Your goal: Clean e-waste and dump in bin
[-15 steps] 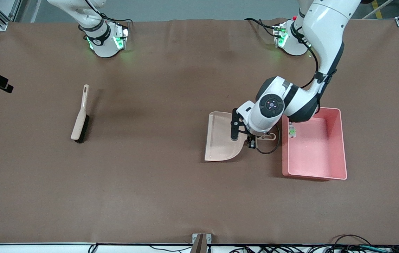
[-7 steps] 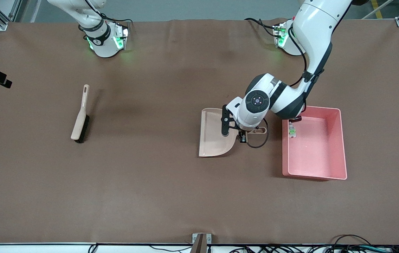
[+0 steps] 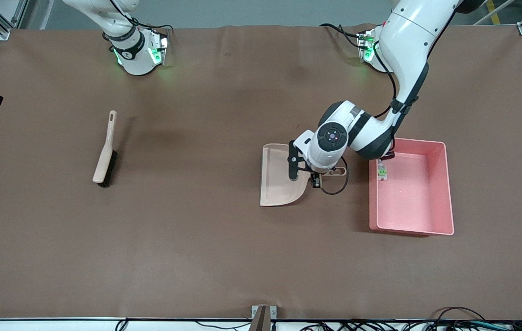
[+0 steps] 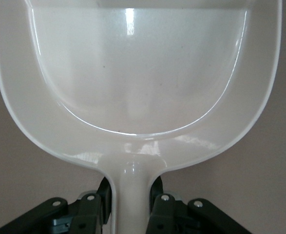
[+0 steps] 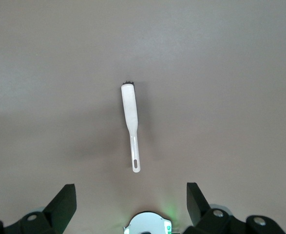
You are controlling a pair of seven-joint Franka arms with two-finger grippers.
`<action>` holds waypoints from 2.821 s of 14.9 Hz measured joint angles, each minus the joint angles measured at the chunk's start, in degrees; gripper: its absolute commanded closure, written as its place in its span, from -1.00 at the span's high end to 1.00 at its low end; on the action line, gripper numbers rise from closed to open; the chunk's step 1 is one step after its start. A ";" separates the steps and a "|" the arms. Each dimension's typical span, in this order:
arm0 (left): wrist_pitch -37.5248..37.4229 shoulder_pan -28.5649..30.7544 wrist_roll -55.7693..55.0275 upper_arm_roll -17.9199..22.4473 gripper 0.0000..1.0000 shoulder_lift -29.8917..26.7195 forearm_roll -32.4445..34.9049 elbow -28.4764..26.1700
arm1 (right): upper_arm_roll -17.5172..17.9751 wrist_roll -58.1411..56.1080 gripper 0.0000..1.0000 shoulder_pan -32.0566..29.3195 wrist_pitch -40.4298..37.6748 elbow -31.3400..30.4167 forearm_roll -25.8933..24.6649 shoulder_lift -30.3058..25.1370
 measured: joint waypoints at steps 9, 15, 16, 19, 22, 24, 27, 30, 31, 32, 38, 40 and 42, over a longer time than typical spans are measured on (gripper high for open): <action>-2.74 -2.74 -6.38 1.59 1.00 -3.45 0.87 1.57 | 2.23 -1.52 1.00 0.55 -1.09 0.05 -0.04 -0.40; -17.96 -0.88 -25.19 7.90 1.00 -13.83 -7.65 7.61 | 2.39 -1.50 1.00 1.00 -1.39 0.10 -0.05 -0.58; -20.16 0.26 -31.26 8.01 1.00 -15.80 -8.62 7.65 | 2.38 -1.50 1.00 1.01 -1.39 0.11 -0.05 -0.67; -24.20 4.00 -42.65 8.63 1.00 -21.11 -8.84 7.57 | 2.38 -1.52 1.00 1.03 -1.64 -0.03 -0.05 -1.38; -25.70 9.07 -43.60 10.75 1.00 -25.03 -8.86 7.45 | 2.45 -1.52 1.00 1.10 -1.30 -2.09 -0.04 -3.19; -27.89 12.87 -43.56 11.67 1.00 -27.88 -9.01 7.42 | 2.39 -1.52 1.00 1.10 -0.49 -3.05 -0.04 -3.92; -31.67 15.81 -44.04 12.43 1.00 -31.96 -9.21 7.29 | 2.37 -1.52 1.00 1.10 -0.26 -4.08 -0.05 -4.07; -35.99 16.27 -46.43 14.02 1.00 -35.30 -9.22 6.78 | 2.27 -1.53 1.00 1.03 0.46 -4.96 -0.06 -4.08; -36.92 16.34 -47.46 14.17 1.00 -36.39 -9.22 6.26 | 2.27 -1.55 1.00 1.04 0.57 -5.02 -0.06 -4.11; -37.31 16.40 -48.20 14.20 1.00 -37.49 -9.22 5.42 | 2.31 -1.56 1.00 1.08 0.76 -5.11 -0.03 -4.14; -37.78 16.48 -48.67 14.22 1.00 -40.59 -9.22 2.81 | 2.43 -1.57 1.00 1.76 2.80 -7.64 0.18 -4.31; -37.75 16.53 -48.67 14.22 1.00 -40.58 -9.22 3.02 | 2.25 -1.57 1.00 1.75 3.01 -8.89 0.53 -4.65; -37.74 16.56 -48.67 14.22 1.00 -40.59 -9.22 3.53 | 2.34 -1.57 1.00 1.78 4.44 -10.68 0.77 -5.90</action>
